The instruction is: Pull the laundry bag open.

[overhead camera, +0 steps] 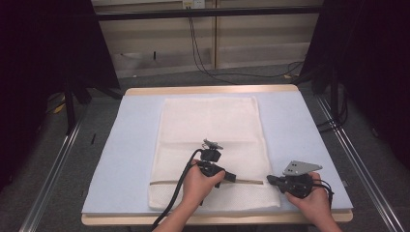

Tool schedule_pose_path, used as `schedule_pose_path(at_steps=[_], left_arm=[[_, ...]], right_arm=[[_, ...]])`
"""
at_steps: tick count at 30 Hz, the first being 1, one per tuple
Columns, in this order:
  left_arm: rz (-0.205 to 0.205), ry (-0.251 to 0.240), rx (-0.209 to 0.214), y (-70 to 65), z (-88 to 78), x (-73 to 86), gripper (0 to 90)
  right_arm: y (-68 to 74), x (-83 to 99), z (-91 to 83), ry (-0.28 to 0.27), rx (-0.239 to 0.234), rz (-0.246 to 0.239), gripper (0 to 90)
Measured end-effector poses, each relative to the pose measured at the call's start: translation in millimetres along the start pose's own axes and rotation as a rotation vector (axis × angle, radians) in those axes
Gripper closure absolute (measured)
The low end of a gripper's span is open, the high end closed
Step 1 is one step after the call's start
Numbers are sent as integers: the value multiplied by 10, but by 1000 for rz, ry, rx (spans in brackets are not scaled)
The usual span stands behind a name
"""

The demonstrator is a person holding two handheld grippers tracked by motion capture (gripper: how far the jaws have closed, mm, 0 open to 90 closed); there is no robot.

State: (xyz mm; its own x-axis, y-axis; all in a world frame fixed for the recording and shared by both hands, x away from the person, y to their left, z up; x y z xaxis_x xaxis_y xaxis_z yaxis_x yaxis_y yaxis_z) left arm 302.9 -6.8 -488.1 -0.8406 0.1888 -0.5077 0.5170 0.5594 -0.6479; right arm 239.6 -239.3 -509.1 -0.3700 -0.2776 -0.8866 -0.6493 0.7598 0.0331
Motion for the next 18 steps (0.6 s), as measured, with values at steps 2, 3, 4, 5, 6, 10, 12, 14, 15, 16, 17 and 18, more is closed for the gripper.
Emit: schedule_pose_path(at_steps=[2,3,4,5,6,10,12,14,15,16,17,18], left_arm=[[37,8,-28,30,-45,-10,874],[42,10,-30,36,-54,-13,874],[27,4,-25,30,-66,-11,873],[38,3,-42,47,-82,-12,874],[39,10,-38,54,-97,-12,874],[34,8,-34,89,-152,1,874],[33,4,-39,106,-176,5,873],[28,2,-45,116,-199,11,874],[29,-4,-47,120,-208,10,873],[28,0,-41,128,-223,11,873],[29,4,-36,133,-235,11,873],[30,2,-44,145,-249,8,873]], right_arm=[[-3,1,-1,0,1,2,900],[-3,1,-1,0,1,2,900],[-4,3,-1,-1,1,7,900],[-4,3,-1,-1,1,5,900],[-4,3,-1,-1,1,5,900],[4,3,0,-2,1,-9,900],[3,11,-6,-7,3,-5,900],[5,9,-3,-6,0,-5,900],[6,7,-3,-3,2,-6,900],[6,6,0,-4,0,-7,900],[5,7,-2,-3,1,-6,900],[3,9,-2,-7,-1,-5,900]])
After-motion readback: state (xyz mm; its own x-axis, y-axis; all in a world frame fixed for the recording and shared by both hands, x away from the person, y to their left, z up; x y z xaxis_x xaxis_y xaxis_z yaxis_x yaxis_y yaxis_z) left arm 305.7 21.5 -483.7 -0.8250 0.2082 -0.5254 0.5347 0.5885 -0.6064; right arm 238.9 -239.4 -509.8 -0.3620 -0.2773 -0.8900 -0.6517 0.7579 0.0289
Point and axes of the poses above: each handheld gripper's, and its own axes: z roughly forward along the jaws, x roughly out of its underside, y roughly to its left, the point moved 4 cm from there along z, roughly forward along the jaws, and after that the axes turned 14 degrees about -y, right-handed, at the moved point
